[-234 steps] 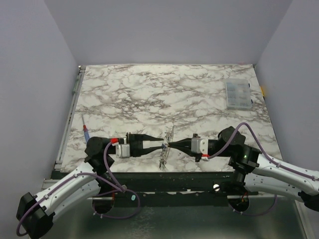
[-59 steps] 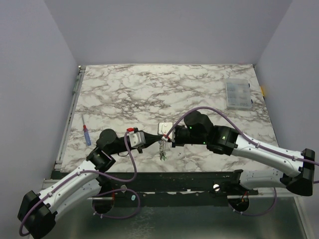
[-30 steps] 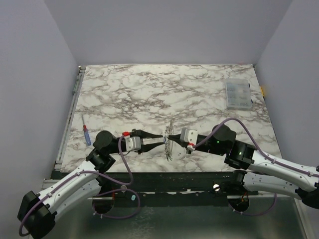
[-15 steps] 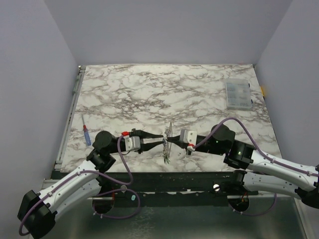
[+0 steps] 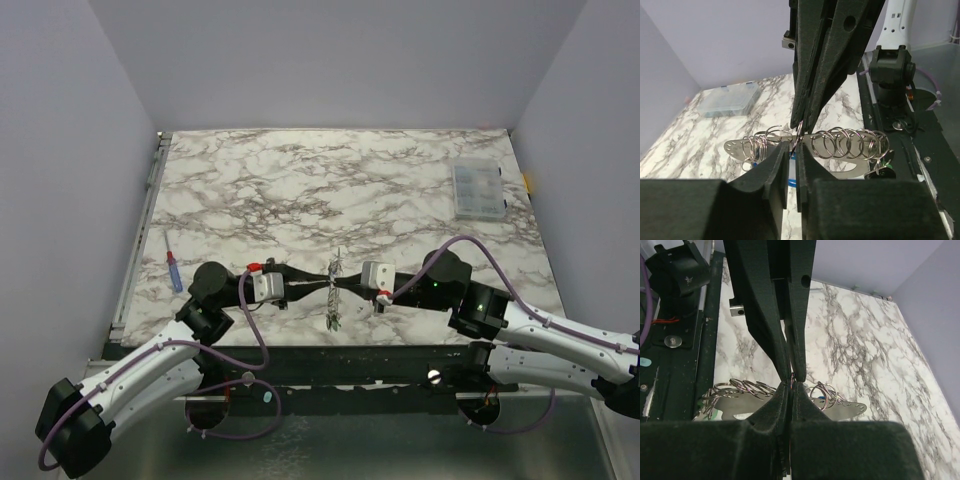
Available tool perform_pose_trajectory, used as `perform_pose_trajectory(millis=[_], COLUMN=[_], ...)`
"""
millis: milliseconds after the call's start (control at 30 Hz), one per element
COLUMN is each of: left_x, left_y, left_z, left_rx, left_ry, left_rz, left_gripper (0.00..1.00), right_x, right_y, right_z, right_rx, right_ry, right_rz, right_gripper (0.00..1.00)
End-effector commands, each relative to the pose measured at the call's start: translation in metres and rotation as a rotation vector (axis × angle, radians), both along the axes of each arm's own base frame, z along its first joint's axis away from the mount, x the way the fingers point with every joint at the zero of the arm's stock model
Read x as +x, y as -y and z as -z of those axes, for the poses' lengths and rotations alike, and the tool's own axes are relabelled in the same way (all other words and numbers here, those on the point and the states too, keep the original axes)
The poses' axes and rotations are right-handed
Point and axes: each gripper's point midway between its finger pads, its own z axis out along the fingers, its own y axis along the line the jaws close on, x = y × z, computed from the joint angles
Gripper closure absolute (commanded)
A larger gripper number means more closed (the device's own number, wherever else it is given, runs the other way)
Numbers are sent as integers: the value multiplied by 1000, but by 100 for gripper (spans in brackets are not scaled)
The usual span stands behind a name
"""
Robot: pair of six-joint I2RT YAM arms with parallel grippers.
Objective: Put the keys on the keyring
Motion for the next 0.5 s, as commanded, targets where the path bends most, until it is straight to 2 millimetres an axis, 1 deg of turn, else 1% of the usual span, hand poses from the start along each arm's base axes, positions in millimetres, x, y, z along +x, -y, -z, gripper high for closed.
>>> perform_pose_trajectory(millis=[0,67,200,467], left_x=[2,2,0,-2], left_y=[0,0,-2,-4], left_z=[-13,-13,-15,-20], left_rx=[-27,-28,-36,-59], left_ry=[35,35,42,46], left_rz=[-10,-12,-13,-16], left_gripper=[91,100,100,100], right_x=[-5,-4,0,1], right_y=[-5,-5,-5,-5], right_z=[-27,-28,-31,-47], right_rx=[78,83,110,203], right_ry=[23,25,30,50], right_rz=[-39,-36,-8,2], right_gripper=[100,99,99,99])
